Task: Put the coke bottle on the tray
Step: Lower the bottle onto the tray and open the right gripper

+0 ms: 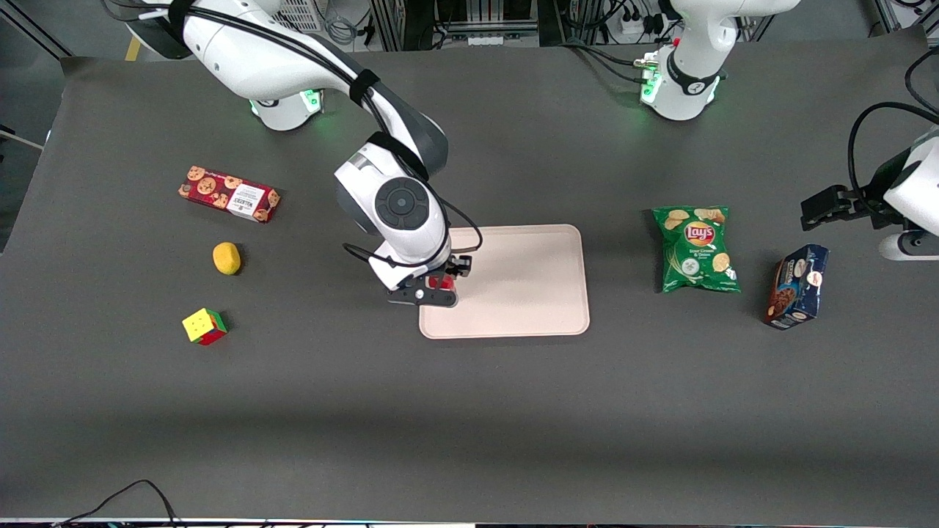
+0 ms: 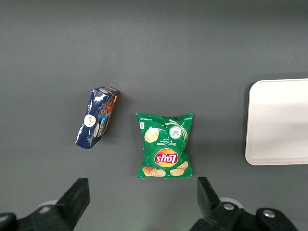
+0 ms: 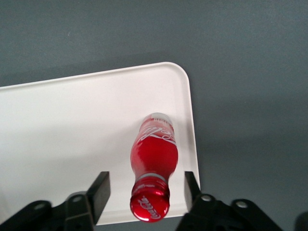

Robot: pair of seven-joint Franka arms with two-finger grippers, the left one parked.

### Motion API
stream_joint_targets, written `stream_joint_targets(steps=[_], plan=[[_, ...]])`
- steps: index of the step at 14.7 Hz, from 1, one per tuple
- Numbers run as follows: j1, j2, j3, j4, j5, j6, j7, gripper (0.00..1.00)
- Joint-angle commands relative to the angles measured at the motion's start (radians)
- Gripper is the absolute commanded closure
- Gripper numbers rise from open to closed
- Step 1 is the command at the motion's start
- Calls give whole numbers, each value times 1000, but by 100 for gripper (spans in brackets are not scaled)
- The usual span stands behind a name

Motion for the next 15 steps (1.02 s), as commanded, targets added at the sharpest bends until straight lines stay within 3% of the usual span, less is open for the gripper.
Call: stream_joint_targets(steps=[1, 5, 10, 15], plan=[[-10, -36, 8, -15, -12, 7, 32, 0], [-129, -188, 27, -77, 34, -4, -6, 0], [-258, -427, 1, -263, 77, -4, -212, 0], [-272, -639, -206, -442, 163, -4, -516, 0]])
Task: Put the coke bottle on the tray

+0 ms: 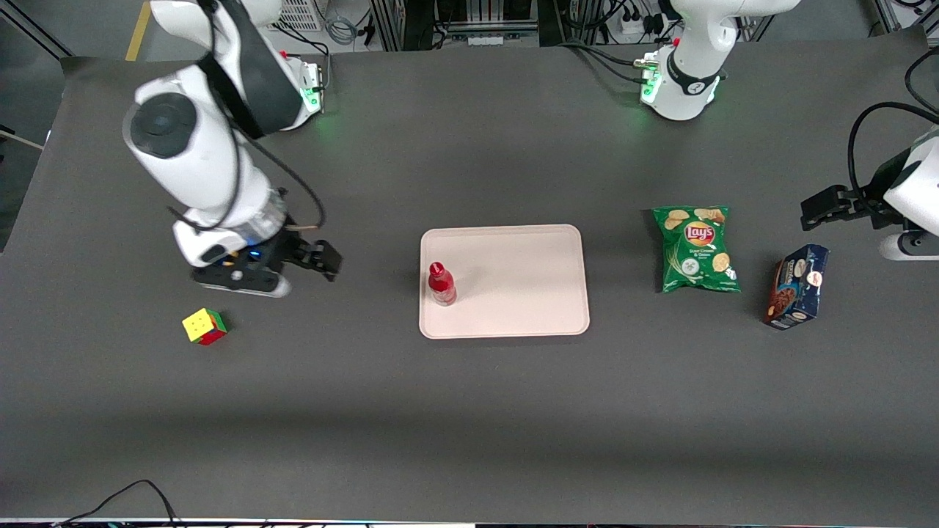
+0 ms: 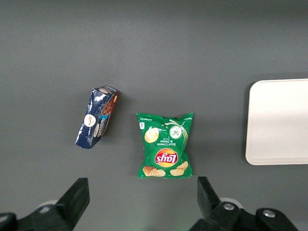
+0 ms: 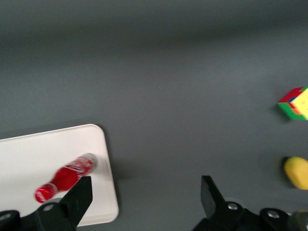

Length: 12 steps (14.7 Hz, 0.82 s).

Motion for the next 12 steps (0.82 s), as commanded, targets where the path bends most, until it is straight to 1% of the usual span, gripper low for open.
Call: stream_joint_targets(steps=[1, 4, 6, 8, 12], plan=[[-4, -178, -166, -184, 64, 16, -273, 0], [-4, -241, -281, -248, 83, 16, -413, 0], [-4, -266, -327, -257, 83, -8, -467, 0], [-4, -277, -348, -237, 83, -63, -545, 0], [-4, -281, -357, -179, 73, -142, -550, 0]])
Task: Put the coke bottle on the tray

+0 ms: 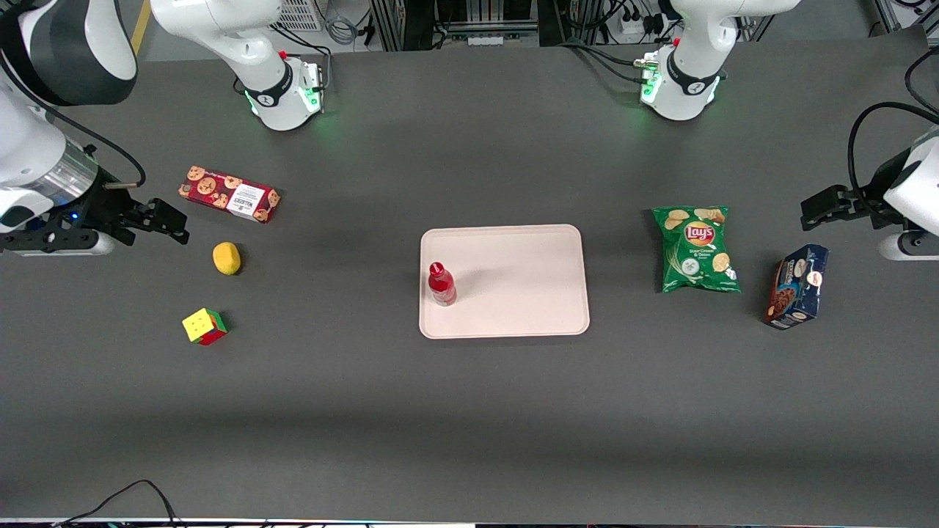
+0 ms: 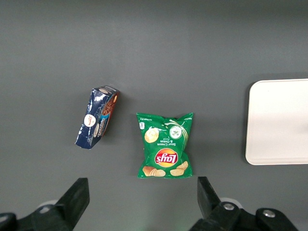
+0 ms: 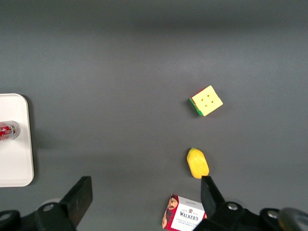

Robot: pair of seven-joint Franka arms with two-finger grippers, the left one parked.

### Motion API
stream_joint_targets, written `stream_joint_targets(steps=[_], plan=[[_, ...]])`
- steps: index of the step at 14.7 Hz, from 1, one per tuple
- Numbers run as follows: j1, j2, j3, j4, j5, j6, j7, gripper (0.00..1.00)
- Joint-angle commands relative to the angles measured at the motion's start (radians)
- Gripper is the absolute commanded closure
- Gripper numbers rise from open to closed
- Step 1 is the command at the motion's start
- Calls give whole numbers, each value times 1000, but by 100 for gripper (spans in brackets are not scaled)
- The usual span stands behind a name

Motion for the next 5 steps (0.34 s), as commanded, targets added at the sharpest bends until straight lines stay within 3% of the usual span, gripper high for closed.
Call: stream_joint_targets(steps=[1, 5], plan=[[9, -14, -19, 47, 12, -75, -41, 0], [10, -8, -45, 61, 10, -89, -73, 0]])
